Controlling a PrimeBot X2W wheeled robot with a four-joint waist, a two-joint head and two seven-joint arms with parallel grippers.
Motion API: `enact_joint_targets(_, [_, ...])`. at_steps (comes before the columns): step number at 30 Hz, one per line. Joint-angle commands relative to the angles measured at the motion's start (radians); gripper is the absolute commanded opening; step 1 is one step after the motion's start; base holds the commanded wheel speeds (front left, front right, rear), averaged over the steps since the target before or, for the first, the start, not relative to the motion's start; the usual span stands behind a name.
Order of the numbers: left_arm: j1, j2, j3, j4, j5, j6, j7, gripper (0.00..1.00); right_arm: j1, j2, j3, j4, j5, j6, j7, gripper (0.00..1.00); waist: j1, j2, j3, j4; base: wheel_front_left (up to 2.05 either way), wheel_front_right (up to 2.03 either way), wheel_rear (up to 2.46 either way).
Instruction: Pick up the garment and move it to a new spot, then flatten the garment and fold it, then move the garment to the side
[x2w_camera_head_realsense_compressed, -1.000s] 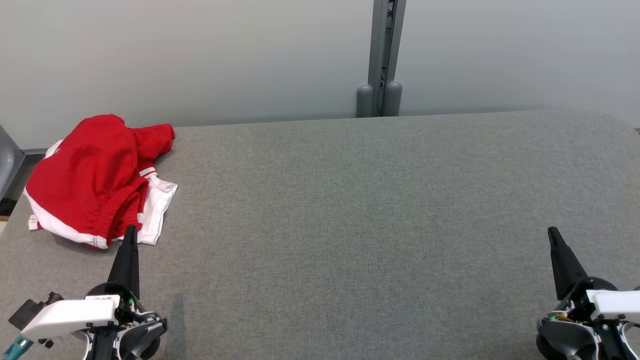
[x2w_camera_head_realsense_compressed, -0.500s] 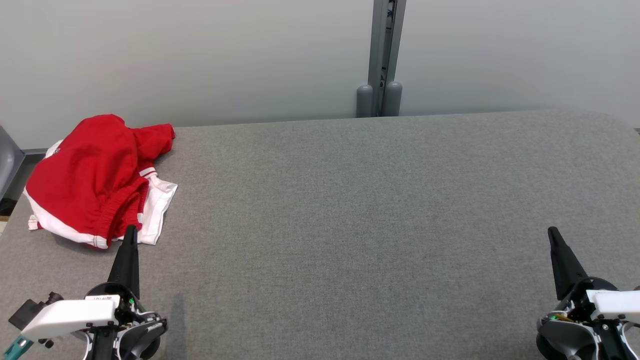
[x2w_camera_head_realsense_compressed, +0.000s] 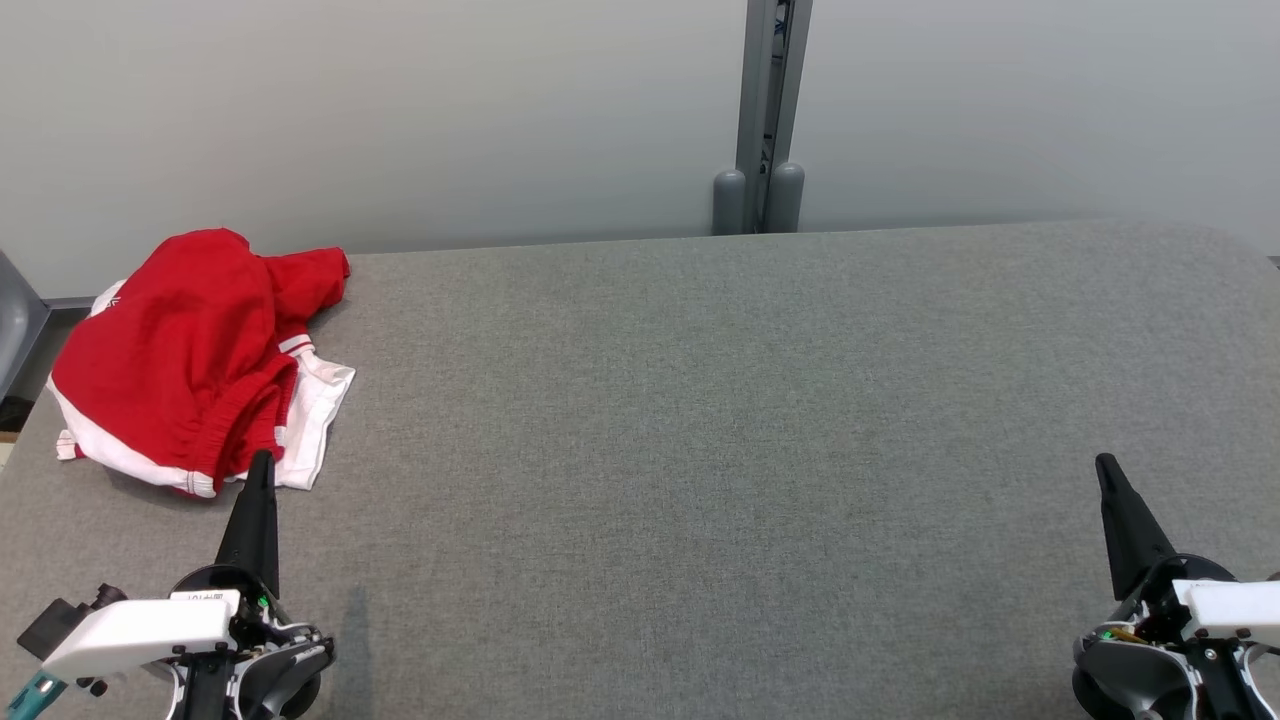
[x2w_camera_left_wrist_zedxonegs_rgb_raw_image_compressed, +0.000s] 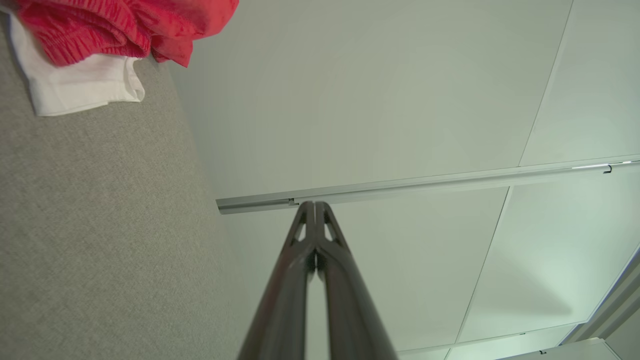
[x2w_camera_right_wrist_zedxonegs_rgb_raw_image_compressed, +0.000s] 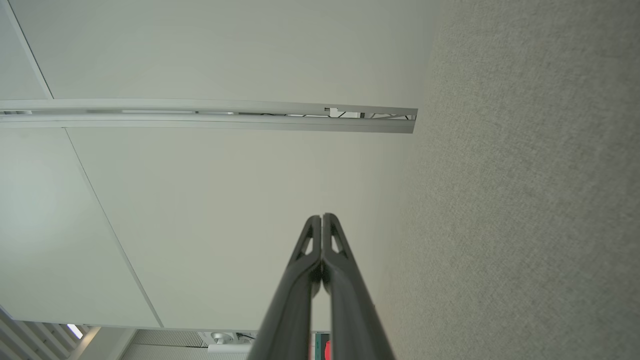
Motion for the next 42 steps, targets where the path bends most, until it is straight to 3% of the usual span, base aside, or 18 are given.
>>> enact_joint_targets(1, [-0.012,0.005,0.003,-0.003,-0.001,-0.003,0.003,0.00,-0.009,-0.009,-0.001,-0.003,0.002,0.000,0.003,0.00,0.0000,0.0000,0.000,0.000,0.00,0.00,0.00])
enact_joint_targets(27, [-0.012,0.005,0.003,-0.003,-0.001,-0.003,0.003,0.00,-0.009,-0.009,-0.001,-0.003,0.002,0.000,0.003,0.00,0.0000,0.0000,0.000,0.000,0.00,0.00,0.00])
enact_joint_targets(28, [0.000,0.000,0.000,0.000,0.000,0.000,0.000,1.00,0.000,0.000,0.000,0.000,0.000,0.000,0.000,1.00,0.0000,0.0000,0.000,0.000,0.00,0.00,0.00])
enact_joint_targets(42, [0.044,-0.011,-0.055,0.020,0.025,0.001,-0.051,1.00,0.042,0.013,0.038,0.022,-0.025,-0.001,-0.050,1.00,0.0000,0.0000,0.000,0.001,0.00,0.00,0.00])
